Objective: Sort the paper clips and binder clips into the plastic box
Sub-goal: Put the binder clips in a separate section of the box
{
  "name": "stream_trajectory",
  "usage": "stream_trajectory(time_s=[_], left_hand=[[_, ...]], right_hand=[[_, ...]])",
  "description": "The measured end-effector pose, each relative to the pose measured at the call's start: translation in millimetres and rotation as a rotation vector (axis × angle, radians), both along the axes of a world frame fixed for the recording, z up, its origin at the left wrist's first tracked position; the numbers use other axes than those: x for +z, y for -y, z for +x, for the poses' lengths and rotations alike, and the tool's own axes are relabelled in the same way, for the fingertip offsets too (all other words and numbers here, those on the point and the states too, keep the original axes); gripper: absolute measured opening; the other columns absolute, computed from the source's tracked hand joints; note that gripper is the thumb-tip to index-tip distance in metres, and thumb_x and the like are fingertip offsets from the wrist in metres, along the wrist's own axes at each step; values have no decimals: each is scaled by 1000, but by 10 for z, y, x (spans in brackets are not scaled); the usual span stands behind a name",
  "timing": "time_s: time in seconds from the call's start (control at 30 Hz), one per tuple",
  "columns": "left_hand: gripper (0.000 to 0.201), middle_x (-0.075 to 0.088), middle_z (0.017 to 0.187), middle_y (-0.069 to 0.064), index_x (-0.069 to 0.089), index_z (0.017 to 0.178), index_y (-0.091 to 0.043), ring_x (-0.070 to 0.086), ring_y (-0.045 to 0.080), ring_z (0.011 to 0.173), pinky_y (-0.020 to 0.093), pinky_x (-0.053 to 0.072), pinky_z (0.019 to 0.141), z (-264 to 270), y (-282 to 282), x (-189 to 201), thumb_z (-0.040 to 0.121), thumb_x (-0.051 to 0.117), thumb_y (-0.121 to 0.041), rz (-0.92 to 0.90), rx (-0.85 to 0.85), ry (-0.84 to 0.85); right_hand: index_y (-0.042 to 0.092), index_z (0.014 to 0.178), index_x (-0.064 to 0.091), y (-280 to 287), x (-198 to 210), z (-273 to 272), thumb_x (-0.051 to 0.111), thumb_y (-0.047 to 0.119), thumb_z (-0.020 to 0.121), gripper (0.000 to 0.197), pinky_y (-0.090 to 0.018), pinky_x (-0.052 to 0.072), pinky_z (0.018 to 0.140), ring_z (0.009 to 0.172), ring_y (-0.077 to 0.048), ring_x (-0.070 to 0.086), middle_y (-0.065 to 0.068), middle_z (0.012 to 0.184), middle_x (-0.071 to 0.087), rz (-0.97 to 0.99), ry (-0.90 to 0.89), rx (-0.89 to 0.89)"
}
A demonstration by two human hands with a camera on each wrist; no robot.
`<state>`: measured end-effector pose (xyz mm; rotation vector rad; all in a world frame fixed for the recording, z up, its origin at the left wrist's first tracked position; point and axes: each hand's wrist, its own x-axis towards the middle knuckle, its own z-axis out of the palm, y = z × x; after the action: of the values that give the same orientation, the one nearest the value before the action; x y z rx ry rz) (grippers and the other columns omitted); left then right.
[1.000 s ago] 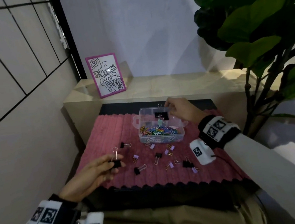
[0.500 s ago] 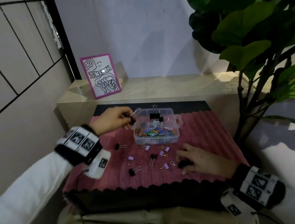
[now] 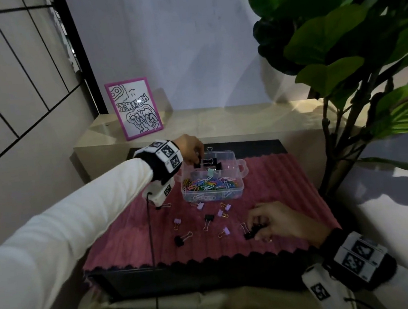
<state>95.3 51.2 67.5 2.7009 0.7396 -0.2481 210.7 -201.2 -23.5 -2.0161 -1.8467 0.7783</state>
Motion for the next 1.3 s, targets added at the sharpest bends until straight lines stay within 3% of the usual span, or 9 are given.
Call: stream_trajectory(time_s=[0.07,0.23,0.47,0.63,0.73,0.87,1.0,1.17,1.3], left_hand=[[24,69,106,15,64,106,-7,62,20,79,13,46,54,43,16,-40,82,64,-10,23,-15,-43],[38,62,121,11,55,122,-8,59,26,109,28,45,87,-69,-49,-108,84,58,-8,77,-16,86],[32,66,112,8,57,116,-10,63,18,94,24,52,81,-715,-113,-53,85,59,-5,-157,74,245],[23,65,94,-3,61,107,-16,64,-6,65,13,55,66,-1332,66,-111,86,58,-6,-288,121,255],[22,69,89,0,61,90,-28,63,-7,58,9,52,59,-1612,208,-196,85,60,-7,-343,143,255],[19,71,89,14,61,87,-26,65,3,58,19,54,60,-1849,314,-399,83,63,-8,-411,203,181],[23,69,96,4,52,83,-35,63,5,69,9,45,63,-1875,437,-557,78,70,-22,-295,219,140],[26,60,84,-8,56,103,-24,52,-6,60,8,38,60,-1713,528,-558,80,68,-23,-174,163,129],[46,51,118,12,49,124,-14,52,17,98,27,41,89,-1551,385,-542,82,65,-21,-25,177,115]], right_hand=[[9,87,68,-14,29,13,78,11,69,20,-5,40,61,56,10,55,17,63,59,-31,-113,-26],[10,80,67,13,48,111,73,0,73,13,-20,52,63,58,-10,62,0,63,67,-26,-534,-168],[2,92,65,45,-39,243,51,-5,87,17,-16,54,68,81,-11,69,-10,89,69,-23,-1032,-482],[-1,86,68,-286,184,433,90,13,46,48,-16,55,62,72,-11,68,-11,83,70,-22,-1428,-459],[-2,82,65,-556,344,495,94,7,36,55,-18,55,56,67,-13,67,-14,79,69,-29,-1586,-465],[-2,83,59,-910,550,453,63,-2,80,5,-15,56,64,74,-12,64,-12,87,59,4,-1460,-526],[-8,91,58,-1286,612,457,40,-9,91,17,-25,45,99,85,-18,56,-13,90,56,88,-1122,-560],[-7,93,65,-1572,658,438,51,-10,85,16,-14,49,70,78,-15,59,-5,79,62,-8,-379,-374],[2,103,66,-1623,699,363,58,-1,84,20,-16,44,64,75,-12,58,-6,88,63,-17,-52,-216]])
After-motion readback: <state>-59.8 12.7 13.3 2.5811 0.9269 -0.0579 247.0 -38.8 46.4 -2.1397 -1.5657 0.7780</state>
